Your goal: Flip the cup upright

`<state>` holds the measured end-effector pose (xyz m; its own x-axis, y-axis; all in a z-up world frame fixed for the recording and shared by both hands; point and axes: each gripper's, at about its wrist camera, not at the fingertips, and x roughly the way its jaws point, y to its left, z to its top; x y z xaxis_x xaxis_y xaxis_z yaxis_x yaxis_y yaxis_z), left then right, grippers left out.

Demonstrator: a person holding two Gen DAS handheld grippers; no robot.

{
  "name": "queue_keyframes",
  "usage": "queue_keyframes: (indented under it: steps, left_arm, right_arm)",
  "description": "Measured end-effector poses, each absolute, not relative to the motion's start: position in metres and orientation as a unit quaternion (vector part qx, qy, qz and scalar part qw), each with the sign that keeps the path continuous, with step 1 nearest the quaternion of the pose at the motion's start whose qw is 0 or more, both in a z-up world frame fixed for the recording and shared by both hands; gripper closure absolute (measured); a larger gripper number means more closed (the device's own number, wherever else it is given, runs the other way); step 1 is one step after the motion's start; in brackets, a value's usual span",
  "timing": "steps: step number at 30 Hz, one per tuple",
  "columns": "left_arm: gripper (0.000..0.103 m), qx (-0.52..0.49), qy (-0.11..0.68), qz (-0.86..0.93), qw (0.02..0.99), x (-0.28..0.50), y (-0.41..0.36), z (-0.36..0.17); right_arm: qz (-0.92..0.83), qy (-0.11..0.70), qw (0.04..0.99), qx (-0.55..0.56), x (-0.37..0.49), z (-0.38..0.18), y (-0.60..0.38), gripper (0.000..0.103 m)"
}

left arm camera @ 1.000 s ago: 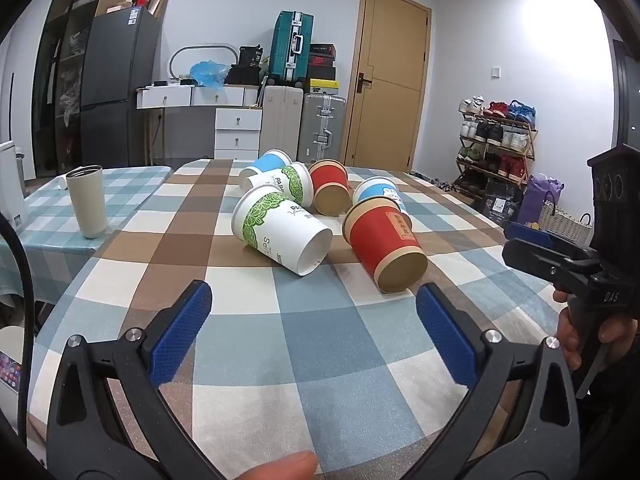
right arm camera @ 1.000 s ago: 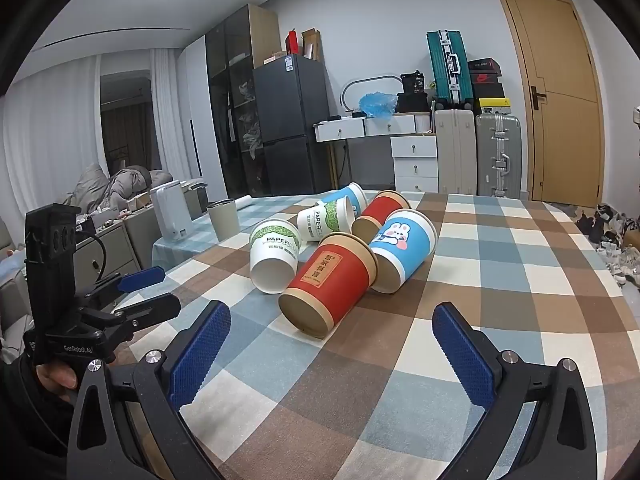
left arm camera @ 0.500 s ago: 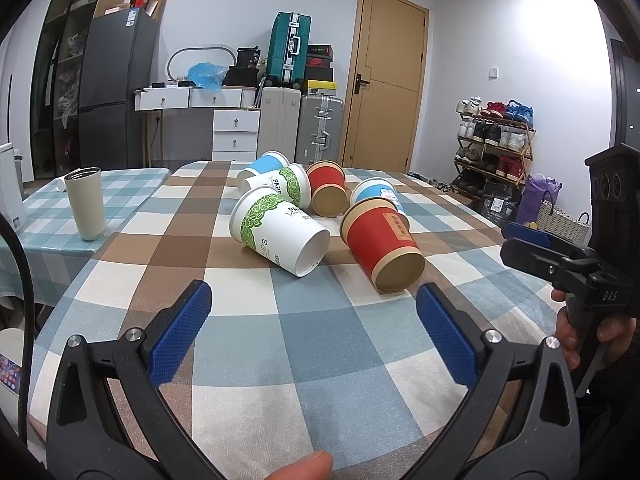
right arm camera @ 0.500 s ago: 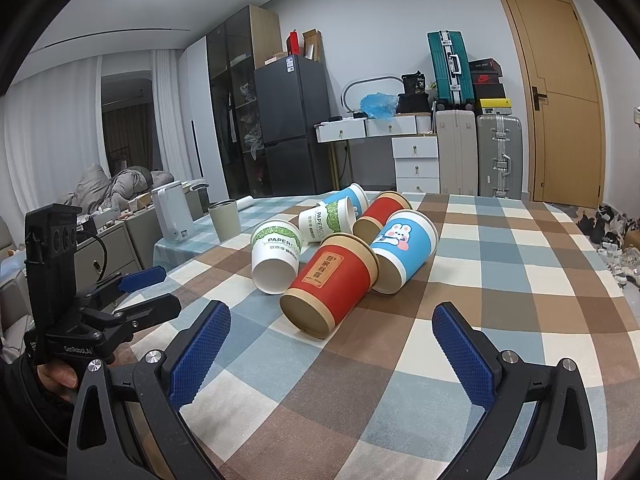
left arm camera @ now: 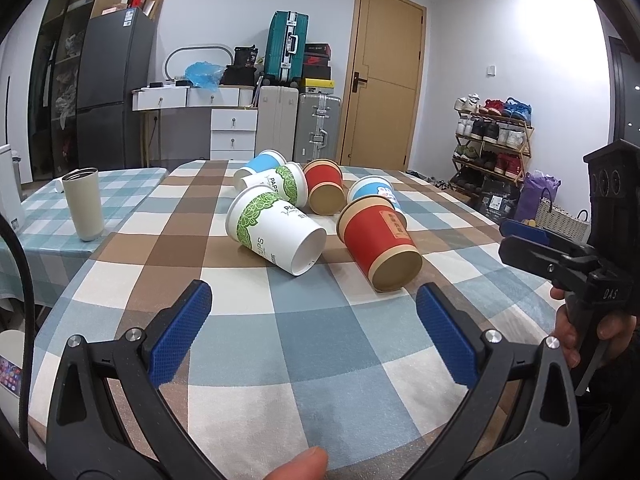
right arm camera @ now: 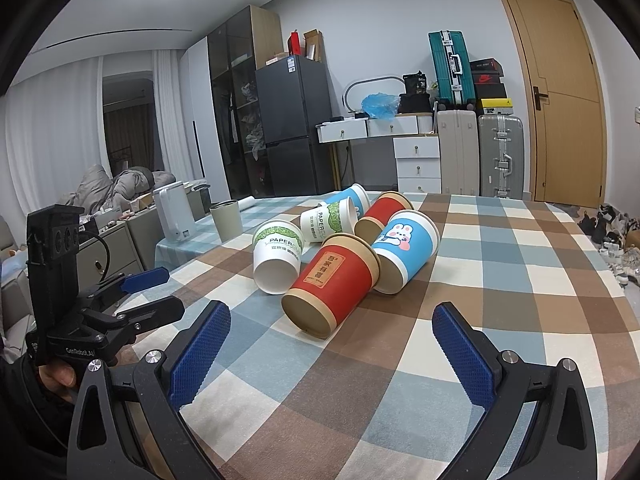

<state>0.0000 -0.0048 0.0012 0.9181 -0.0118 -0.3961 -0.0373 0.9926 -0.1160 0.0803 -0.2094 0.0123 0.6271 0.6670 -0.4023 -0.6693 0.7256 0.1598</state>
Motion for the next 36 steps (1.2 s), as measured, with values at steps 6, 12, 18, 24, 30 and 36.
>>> queue_keyframes:
  steps: [6, 12, 18, 24, 30, 36]
  left_arm:
    - [0.001, -0.060, 0.197, 0.007, 0.978, 0.001, -0.008, 0.000]
    - [0.001, -0.052, 0.199, 0.006, 0.979, 0.002, -0.011, 0.001]
    - [0.001, -0.046, 0.199, 0.002, 0.979, 0.006, -0.019, 0.000]
    - [0.001, -0.047, 0.198, 0.006, 0.979, 0.000, -0.017, 0.002]
    - [0.001, -0.052, 0.205, 0.013, 0.977, 0.002, -0.014, 0.000]
    - [0.001, -0.056, 0.206, 0.010, 0.977, 0.003, -0.014, 0.000]
  right_arm:
    - [0.370, 0.222, 0.902, -0.002, 0.080, 0.012, -0.209, 0.000]
    - [0.371, 0.222, 0.902, -0.003, 0.080, 0.012, -0.209, 0.000]
    - [0.370, 0.221, 0.902, -0.003, 0.080, 0.012, -0.210, 0.000]
    - [0.368, 0.222, 0.903, -0.003, 0.078, 0.014, -0.207, 0.000]
    - [0.367, 0.222, 0.903, -0.003, 0.080, 0.013, -0.209, 0.000]
    - [0.363, 0.225, 0.904, -0.004, 0.079, 0.015, -0.210, 0.000]
